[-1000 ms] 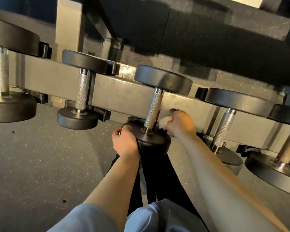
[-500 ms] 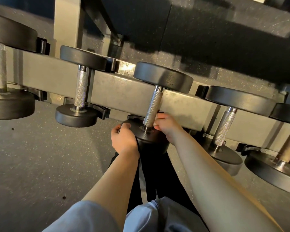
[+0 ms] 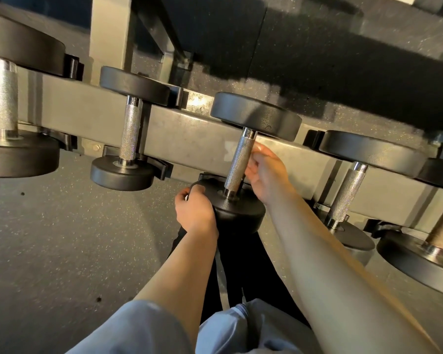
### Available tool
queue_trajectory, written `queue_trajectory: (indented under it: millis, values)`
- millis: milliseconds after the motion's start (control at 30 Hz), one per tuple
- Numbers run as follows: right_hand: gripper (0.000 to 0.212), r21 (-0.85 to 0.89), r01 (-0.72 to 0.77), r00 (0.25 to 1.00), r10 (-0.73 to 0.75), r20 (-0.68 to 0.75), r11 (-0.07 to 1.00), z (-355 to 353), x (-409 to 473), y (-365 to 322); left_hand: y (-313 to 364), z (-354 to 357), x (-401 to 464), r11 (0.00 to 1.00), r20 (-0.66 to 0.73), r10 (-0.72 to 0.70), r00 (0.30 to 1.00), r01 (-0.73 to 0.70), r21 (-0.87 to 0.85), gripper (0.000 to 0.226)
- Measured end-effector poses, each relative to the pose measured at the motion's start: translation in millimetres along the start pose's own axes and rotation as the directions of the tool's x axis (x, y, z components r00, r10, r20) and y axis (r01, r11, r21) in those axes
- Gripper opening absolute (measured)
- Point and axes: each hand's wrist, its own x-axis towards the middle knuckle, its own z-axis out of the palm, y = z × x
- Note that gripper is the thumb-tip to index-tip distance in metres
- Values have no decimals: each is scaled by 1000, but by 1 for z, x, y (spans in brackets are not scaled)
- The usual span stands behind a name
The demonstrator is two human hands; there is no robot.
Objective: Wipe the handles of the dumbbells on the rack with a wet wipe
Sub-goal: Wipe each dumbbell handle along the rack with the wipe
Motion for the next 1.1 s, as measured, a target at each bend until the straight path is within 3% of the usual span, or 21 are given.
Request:
queue_trajectory:
  millis: [100, 167, 267, 367, 433, 533, 600, 733, 967, 1000, 1033, 1100]
  values:
    - [30, -135, -17, 993, 32, 110, 991, -13, -4, 0, 0, -1, 0, 1000, 7, -8, 1000, 8, 5, 27]
    - [29, -306, -23, 996, 48, 74, 952, -20, -1, 8, 1, -1, -1, 1000, 3, -1, 1000, 1, 4, 29]
    - [27, -605, 3, 1000, -3, 0, 796, -26, -2, 19, 2, 0, -1, 1000, -10, 5, 1000, -5, 15, 30]
    - [17, -756, 99, 994, -94, 50, 647, -33, -16, 27, 1, 0, 1, 1000, -17, 5, 1000, -4, 27, 30]
    - [12, -737, 182, 980, -180, 84, 651, -32, -27, 24, 0, 1, 3, 1000, -22, 4, 1000, -4, 31, 31]
    - [21, -427, 284, 950, -314, 2, 858, -14, -29, 9, 0, 1, 2, 1000, -25, 2, 1000, -1, 27, 30]
    - [22, -341, 339, 920, -384, -73, 877, -1, -18, -2, 0, 1, 1, 1000, -22, 4, 1000, -3, 27, 30]
    - [13, -657, 362, 886, -463, 22, 661, 0, -16, 9, 0, 1, 2, 1000, -21, 22, 1000, -21, 17, 28]
    - [11, -943, 168, 979, -160, 125, 287, -32, -19, 29, 1, 0, 0, 1000, -10, -9, 1000, 9, 2, 21]
    - [9, -934, 178, 976, -176, 128, 308, -32, -18, 23, 0, 0, 0, 1000, -9, -6, 1000, 6, -3, 23]
    - [5, -888, 181, 973, -210, 99, 423, -32, -16, 16, -1, 0, 1, 1000, -8, -2, 1000, 2, -6, 25]
    - [8, -616, 157, 974, -226, -34, 772, -25, -15, 3, -1, 0, 0, 1000, -5, 7, 1000, -7, -12, 27]
